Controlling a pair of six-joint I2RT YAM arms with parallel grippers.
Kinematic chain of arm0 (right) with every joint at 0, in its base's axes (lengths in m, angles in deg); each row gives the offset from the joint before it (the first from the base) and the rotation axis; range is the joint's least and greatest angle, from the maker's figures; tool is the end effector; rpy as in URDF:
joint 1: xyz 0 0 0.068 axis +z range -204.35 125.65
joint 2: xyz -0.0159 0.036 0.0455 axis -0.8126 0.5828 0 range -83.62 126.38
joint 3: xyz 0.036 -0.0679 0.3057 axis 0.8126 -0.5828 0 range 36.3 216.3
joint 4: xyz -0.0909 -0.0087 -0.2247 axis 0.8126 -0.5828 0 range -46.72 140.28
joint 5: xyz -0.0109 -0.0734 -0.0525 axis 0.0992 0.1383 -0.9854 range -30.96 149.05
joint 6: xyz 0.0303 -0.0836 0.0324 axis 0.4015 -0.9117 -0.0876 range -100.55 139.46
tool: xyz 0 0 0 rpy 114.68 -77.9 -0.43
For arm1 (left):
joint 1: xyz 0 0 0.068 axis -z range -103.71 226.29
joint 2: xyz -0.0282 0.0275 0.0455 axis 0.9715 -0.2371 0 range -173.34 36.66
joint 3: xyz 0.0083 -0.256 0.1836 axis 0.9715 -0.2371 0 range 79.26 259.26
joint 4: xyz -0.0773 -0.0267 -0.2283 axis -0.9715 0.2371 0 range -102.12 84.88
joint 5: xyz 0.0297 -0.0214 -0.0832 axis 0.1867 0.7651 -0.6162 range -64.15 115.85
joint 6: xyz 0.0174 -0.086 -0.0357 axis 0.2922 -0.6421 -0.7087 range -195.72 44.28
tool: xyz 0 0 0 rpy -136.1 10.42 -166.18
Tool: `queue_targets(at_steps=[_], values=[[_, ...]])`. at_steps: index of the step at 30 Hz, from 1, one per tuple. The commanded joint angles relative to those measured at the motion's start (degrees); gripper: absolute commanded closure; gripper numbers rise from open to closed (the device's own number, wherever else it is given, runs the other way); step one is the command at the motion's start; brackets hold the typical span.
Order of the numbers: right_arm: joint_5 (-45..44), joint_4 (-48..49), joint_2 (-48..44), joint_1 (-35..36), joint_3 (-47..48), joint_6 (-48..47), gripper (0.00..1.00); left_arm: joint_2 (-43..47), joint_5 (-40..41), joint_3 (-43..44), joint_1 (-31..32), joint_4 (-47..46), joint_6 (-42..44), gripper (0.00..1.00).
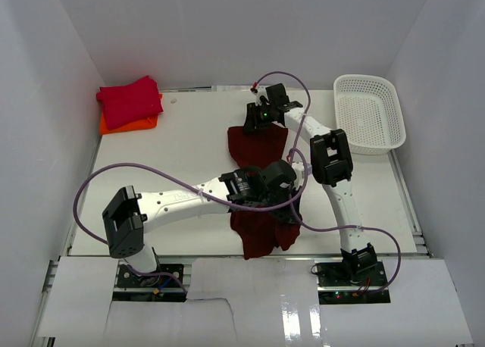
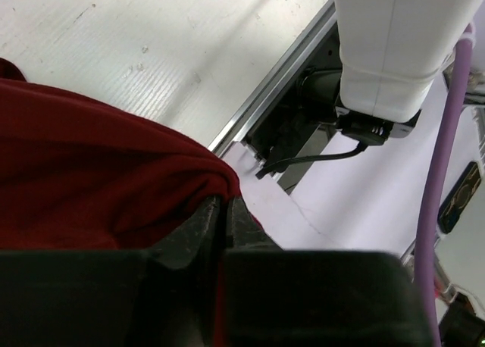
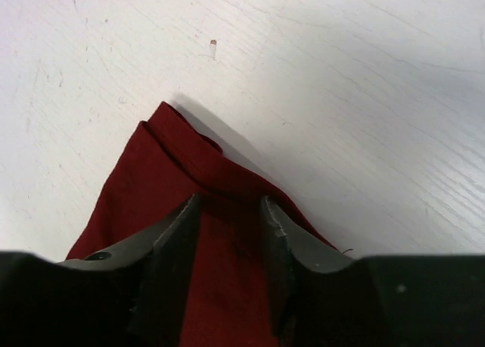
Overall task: Fold and stack the t-shirts
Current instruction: Flatten out the tshirt
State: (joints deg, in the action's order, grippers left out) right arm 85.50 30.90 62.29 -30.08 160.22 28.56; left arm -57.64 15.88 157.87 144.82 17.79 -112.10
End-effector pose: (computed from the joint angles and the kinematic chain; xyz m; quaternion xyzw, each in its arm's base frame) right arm 0.5482 0.2890 0.1580 -0.2104 0.8669 0.3149 0.3240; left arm 0.1276 -0.3649 0.3040 0.2870 0.8772 -0.3475 0.1655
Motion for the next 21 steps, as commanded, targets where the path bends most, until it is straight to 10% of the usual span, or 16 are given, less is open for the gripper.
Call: queue_targets(at_steps=[1, 6, 21], values=[[0.00, 1.53, -2.73, -0.72, -0.60, -0.40, 0.54, 3.85, 1.09, 1.55, 0.73, -1.44, 0.26, 0.77], [0.52, 2.32, -4.92, -2.65, -1.22, 0.30, 0.42, 5.27, 4.43, 1.63, 0.73, 1.36, 1.05, 0.45], [6.50, 2.85, -17.23, -5.11, -3.76, 2.76, 0.27, 0.35, 4.88, 1.99, 0.11, 3.05, 1.49, 0.41]])
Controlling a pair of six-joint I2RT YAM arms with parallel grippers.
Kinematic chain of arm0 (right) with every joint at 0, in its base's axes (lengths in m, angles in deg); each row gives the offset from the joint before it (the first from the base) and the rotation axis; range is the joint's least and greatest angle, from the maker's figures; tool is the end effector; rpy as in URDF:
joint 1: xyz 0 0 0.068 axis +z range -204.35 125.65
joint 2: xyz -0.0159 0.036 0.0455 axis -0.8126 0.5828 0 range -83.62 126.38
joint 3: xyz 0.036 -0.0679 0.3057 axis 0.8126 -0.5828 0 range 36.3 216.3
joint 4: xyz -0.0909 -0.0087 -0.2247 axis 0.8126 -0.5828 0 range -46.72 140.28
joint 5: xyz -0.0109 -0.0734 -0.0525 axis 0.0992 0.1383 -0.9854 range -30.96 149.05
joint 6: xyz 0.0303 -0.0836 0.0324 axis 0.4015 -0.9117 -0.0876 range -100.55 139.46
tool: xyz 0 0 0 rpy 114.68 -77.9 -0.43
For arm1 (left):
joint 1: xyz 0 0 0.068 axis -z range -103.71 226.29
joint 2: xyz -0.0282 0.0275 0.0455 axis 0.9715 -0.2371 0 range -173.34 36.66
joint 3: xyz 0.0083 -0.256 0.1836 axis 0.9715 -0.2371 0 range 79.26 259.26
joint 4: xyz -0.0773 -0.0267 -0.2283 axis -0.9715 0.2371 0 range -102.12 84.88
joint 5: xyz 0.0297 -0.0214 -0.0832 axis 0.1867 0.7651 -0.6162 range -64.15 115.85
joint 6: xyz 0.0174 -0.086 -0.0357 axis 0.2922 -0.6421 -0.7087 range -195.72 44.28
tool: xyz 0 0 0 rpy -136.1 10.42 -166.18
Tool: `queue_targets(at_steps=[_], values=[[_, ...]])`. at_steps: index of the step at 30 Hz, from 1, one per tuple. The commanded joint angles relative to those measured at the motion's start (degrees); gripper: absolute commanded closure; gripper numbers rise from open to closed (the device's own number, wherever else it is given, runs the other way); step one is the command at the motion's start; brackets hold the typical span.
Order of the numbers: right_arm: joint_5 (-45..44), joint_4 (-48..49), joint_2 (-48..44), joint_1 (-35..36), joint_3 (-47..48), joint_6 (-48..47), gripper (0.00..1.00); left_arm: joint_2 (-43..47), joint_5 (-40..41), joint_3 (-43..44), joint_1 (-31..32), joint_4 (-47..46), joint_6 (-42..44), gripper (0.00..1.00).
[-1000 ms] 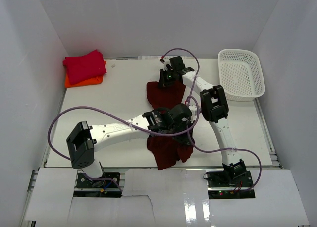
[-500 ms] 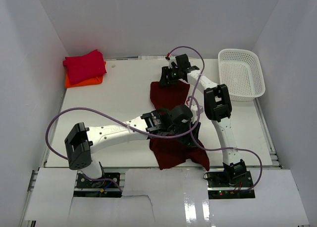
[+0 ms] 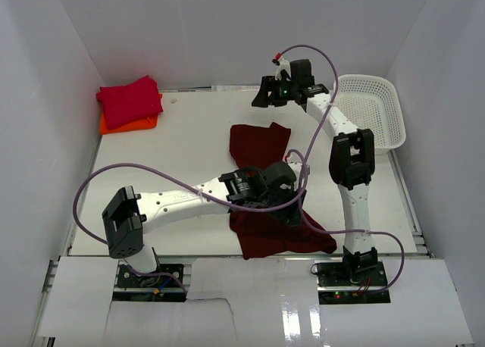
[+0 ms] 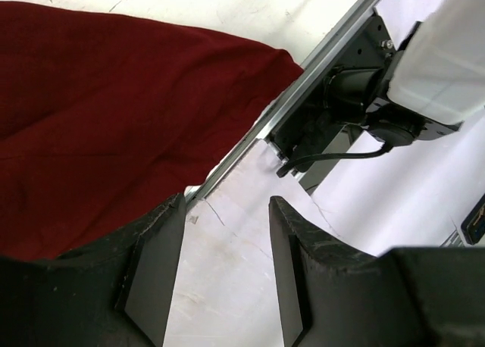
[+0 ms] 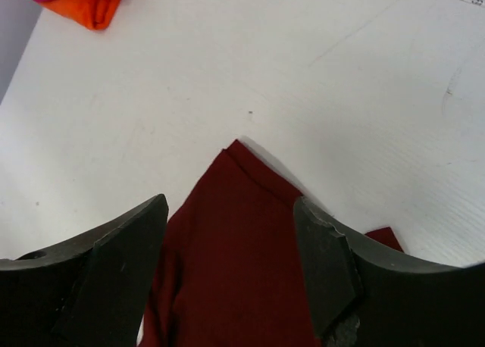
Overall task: Fold and stack the t-shirts
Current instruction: Flatten out the tshirt
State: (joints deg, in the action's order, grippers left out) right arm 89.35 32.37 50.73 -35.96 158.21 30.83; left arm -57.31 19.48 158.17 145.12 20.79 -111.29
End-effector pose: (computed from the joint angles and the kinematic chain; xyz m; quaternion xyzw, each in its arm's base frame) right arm 0.5509 0.2286 0.2690 -0.1810 0.8279 0.3425 0.4057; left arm 0.1285 -0.3580 0.3016 0.2859 0.8873 -0.3148 0.1784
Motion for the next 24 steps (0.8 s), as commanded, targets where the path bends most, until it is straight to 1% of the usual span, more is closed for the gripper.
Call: queue_targets(at_steps=[1, 5, 8, 9, 11, 12, 14, 15, 18, 20, 21, 24], values=[[2.13, 1.74, -6.72, 0.77, -3.33, 0.14, 0.26, -0.16, 1.36, 2.03, -0.46, 0.05, 0.77, 0.41], [-2.78, -0.01, -11.20, -0.02, -4.48, -1.79, 0.23, 0.63, 1.62, 1.25, -2.83, -0.47, 0.85, 0.41], [-4.90, -1.86, -14.44, -1.69, -5.88, -2.94, 0.23, 4.05, -0.30, -1.82, -8.35, -0.82, 1.73, 0.41], [-5.77, -2.12, -15.42, -2.04, -6.76, -3.20, 0.23, 5.37, -1.79, -2.88, -12.11, -1.35, 2.43, 0.41], [-7.53, -2.13, -19.09, -3.62, -10.44, -3.81, 0.23, 8.96, -2.42, -5.16, -15.73, -1.53, 3.66, 0.41], [-8.06, -2.04, -20.25, -4.24, -11.77, -3.90, 0.23, 9.85, -2.68, -5.70, -18.97, -1.09, 5.58, 0.41], [-8.24, -2.04, -23.75, -5.56, -14.32, -4.52, 0.23, 11.00, -3.38, -6.23, -22.15, -0.30, 7.35, 0.40], [-8.51, -2.21, -24.91, -5.91, -17.03, -4.87, 0.23, 11.35, -3.47, -6.32, -24.87, 0.40, 9.27, 0.40], [-11.31, -3.97, -29.74, -6.18, -21.69, -6.54, 0.22, 11.09, -4.61, -5.53, -29.80, 0.49, 12.01, 0.38], [-12.11, -6.25, -33.42, -6.00, -23.90, -6.98, 0.21, 10.66, -6.36, -4.91, -32.26, -0.29, 14.38, 0.37], [-12.37, -7.48, -34.66, -5.91, -26.61, -7.42, 0.21, 10.31, -7.07, -4.48, -34.71, -1.78, 15.00, 0.37], [-11.76, -8.89, -40.29, -4.60, -30.93, -8.56, 0.13, 8.20, -11.55, -3.16, -39.30, -4.51, 16.85, 0.34]])
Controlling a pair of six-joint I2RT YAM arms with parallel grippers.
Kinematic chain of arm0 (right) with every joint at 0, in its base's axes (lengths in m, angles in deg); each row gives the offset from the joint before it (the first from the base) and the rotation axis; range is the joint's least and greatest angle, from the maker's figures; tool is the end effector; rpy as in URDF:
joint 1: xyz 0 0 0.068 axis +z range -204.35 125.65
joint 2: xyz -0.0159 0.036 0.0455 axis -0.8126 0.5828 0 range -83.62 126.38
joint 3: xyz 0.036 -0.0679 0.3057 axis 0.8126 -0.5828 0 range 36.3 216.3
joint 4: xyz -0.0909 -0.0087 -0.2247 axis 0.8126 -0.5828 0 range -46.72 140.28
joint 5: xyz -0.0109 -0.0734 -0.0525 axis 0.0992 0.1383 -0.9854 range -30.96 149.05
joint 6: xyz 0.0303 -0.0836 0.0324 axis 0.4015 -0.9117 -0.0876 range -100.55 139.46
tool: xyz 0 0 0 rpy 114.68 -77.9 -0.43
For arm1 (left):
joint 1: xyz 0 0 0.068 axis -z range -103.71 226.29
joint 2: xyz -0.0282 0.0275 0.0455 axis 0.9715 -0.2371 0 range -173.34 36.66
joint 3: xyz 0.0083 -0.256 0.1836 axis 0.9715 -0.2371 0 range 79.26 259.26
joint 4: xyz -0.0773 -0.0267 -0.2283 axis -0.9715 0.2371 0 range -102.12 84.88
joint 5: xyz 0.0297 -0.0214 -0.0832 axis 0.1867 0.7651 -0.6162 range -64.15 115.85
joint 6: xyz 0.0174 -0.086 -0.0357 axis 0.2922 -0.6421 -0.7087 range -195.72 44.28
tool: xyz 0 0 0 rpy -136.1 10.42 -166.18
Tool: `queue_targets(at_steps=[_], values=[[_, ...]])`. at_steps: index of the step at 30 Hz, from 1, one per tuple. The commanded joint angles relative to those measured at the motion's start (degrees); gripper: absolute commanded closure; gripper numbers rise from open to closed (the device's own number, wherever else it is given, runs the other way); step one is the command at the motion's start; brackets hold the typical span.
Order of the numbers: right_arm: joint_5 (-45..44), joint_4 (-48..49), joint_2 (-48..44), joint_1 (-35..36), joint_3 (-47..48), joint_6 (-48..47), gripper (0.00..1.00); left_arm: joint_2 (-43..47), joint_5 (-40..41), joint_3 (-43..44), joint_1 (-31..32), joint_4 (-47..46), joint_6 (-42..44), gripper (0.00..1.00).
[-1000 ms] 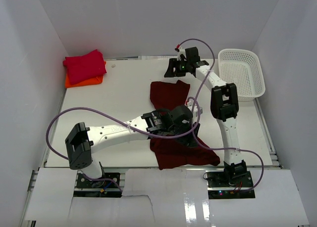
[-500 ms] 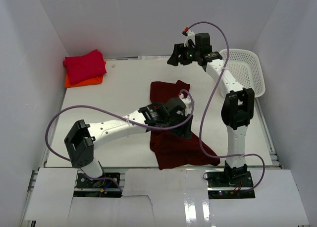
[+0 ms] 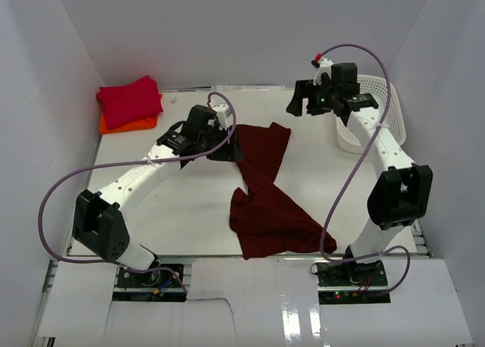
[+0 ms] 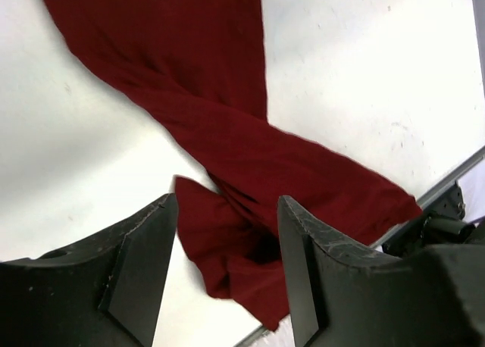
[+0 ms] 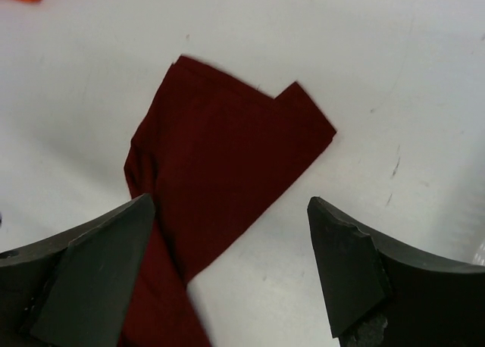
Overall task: Fold and stack the t-shirts
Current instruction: Flatten out the tshirt
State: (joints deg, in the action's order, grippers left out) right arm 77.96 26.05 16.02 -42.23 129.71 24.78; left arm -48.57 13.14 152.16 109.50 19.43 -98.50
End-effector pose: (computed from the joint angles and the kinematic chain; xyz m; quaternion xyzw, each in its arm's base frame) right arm 0.4194 0.1184 0.3736 -0.1322 0.8499 0.2153 0.4625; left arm 0.2743 -0.2021 0.3213 0.1264 0.9067 -0.2727 0.2959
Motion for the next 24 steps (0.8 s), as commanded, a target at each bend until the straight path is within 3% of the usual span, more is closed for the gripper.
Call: queue_targets(at_steps=[1, 7, 12, 17, 24], values=[[-0.98, -4.06, -7.85, 2.98, -4.53, -2.77, 0.11, -3.33, -5.74, 4.86, -4.46, -3.34, 5.20, 0.34], [-8.26, -6.27, -17.17, 12.39, -13.67, -1.99, 0.11, -16.95, -8.99, 13.48, -9.56, -4.56, 8.81, 0.37], [-8.63, -2.33, -24.04, 18.10, -27.73, 1.61, 0.10, -25.23, -13.30, 21.83, -12.47, -6.24, 10.38, 0.37], [-10.12, -1.87, -29.05, 19.96, -37.92, 3.81, 0.10, -34.28, -13.22, 31.14, -13.00, -2.99, 13.64, 0.37], [-11.80, -4.15, -36.00, 20.14, -46.03, 7.59, 0.10, -40.71, -14.09, 35.55, -14.57, -1.93, 15.23, 0.39]])
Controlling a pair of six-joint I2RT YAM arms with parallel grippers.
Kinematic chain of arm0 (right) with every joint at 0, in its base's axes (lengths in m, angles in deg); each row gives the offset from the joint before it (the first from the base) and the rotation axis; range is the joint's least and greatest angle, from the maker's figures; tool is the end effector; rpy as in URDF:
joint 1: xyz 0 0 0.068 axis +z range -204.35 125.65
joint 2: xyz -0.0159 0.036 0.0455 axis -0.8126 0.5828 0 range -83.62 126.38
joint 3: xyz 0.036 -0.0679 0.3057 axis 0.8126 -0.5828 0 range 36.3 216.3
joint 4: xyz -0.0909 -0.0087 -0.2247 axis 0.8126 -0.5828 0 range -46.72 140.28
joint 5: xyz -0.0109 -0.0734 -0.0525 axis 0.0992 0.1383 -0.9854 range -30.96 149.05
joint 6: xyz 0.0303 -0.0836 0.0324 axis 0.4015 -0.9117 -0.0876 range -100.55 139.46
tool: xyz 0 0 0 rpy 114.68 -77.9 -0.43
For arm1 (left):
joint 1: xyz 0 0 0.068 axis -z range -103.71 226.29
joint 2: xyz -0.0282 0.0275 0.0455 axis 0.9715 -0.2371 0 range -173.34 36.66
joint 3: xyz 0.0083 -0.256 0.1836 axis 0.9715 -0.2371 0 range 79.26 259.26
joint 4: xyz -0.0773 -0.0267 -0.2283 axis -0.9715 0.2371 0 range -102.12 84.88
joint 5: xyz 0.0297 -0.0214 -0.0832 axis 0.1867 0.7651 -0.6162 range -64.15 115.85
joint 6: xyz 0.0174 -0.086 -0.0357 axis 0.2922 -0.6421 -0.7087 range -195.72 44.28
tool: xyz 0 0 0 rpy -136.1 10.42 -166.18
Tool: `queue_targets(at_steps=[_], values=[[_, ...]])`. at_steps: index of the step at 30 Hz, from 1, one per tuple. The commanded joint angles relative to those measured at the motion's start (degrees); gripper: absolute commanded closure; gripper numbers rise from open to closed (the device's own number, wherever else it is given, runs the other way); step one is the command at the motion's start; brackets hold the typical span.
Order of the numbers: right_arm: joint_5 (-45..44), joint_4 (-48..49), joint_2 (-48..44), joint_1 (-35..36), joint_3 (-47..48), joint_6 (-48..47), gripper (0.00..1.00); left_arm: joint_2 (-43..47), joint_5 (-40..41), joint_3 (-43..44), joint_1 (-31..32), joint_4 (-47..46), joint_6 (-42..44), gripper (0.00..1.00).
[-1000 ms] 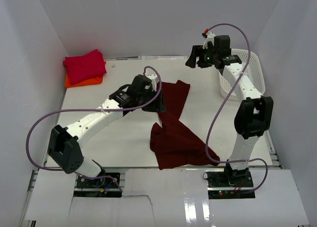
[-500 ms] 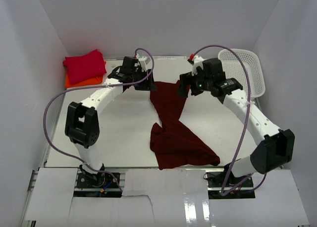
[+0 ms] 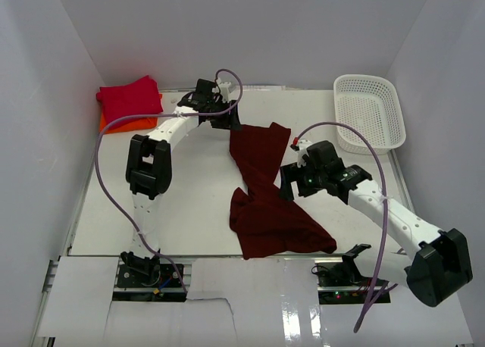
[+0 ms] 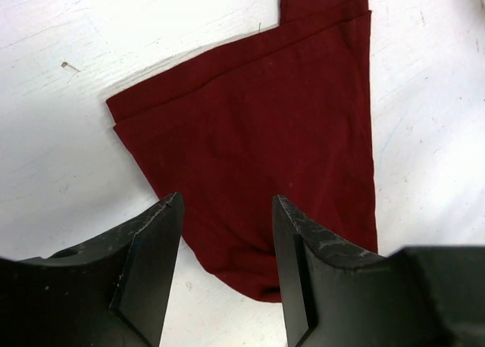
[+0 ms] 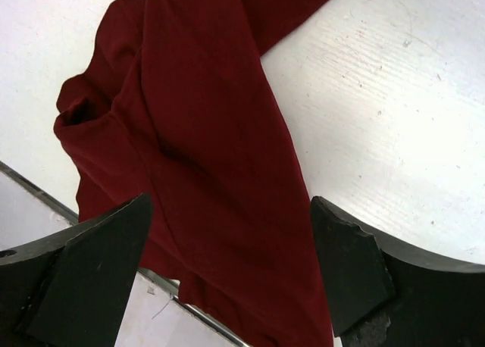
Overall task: Fold and stack the t-shirts
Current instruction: Flatten out the tshirt
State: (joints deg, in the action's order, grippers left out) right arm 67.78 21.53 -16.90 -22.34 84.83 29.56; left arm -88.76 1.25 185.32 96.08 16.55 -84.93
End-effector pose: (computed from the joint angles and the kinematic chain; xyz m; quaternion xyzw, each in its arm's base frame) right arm 0.1957 0.1376 0.2671 -0.2036 0.9053 0.1976 0.3160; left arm 0.4881 -0.2135 0.2333 0.1602 0.9013 -0.2803 0.2889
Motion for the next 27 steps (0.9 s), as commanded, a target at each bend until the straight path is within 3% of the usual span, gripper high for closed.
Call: queue_targets(at_steps=[1, 14, 27], values=[[-1.61, 0.02, -3.61, 0.16, -1.86, 3.25, 0.10, -0.96, -2.47, 2.48, -1.33, 0.95, 1.48, 0.40], [-5.65, -8.42, -12.66, 0.07, -8.28, 11.25, 0.11, -5.62, 0.60, 3.10, -2.48, 0.60, 1.66, 0.41], [-4.34, -11.50, -10.91, 0.07, -12.40, 16.17, 0.12, -9.49, -0.97, 4.42, -2.57, -0.98, 0.78, 0.42]])
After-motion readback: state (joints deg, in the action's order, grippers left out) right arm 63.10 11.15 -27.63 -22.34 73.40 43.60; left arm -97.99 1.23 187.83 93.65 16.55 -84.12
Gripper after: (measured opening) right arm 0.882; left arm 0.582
